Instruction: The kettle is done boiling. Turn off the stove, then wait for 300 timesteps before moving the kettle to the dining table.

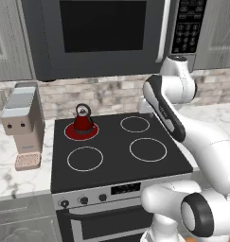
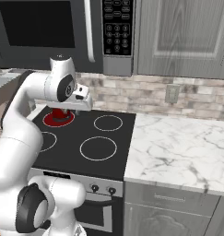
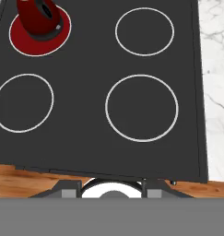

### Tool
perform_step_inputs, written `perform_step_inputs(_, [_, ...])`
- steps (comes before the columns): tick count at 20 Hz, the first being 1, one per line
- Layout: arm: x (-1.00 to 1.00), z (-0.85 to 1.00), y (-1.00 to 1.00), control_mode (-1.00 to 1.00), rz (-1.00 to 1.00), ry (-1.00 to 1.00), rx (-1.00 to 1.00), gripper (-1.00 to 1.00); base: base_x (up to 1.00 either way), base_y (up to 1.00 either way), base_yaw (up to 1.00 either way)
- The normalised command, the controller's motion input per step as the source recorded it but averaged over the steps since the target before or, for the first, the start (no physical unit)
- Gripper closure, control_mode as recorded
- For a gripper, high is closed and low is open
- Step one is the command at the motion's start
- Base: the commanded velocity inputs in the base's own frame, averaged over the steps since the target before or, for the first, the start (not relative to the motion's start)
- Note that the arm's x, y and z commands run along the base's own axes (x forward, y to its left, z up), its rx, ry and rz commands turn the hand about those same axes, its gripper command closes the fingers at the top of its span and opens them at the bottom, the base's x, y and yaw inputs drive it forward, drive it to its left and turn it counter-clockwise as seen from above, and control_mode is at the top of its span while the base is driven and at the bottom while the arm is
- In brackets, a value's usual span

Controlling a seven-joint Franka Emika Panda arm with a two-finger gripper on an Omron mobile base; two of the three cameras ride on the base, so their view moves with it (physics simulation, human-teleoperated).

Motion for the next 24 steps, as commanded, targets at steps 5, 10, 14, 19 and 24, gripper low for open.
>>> perform_step_inputs(5, [-0.11, 0.0, 0.05, -1.0, 0.0, -0.01, 0.0, -1.0, 0.0, 0.0, 0.0])
perform_step_inputs(10, [-0.18, 0.0, 0.22, -1.0, 0.0, -0.02, -0.04, -1.0, 0.0, 0.0, 0.0])
perform_step_inputs(14, [-0.21, 0.0, 0.3, -1.0, 0.0, -0.03, -0.07, -1.0, 0.0, 0.0, 0.0])
perform_step_inputs(19, [-0.2, 0.0, 0.38, -1.0, 0.0, -0.01, -0.08, -1.0, 0.0, 0.0, 0.0])
perform_step_inputs(24, [-0.24, 0.0, 0.41, -1.0, 0.0, -0.01, -0.08, -1.0, 0.0, 0.0, 0.0])
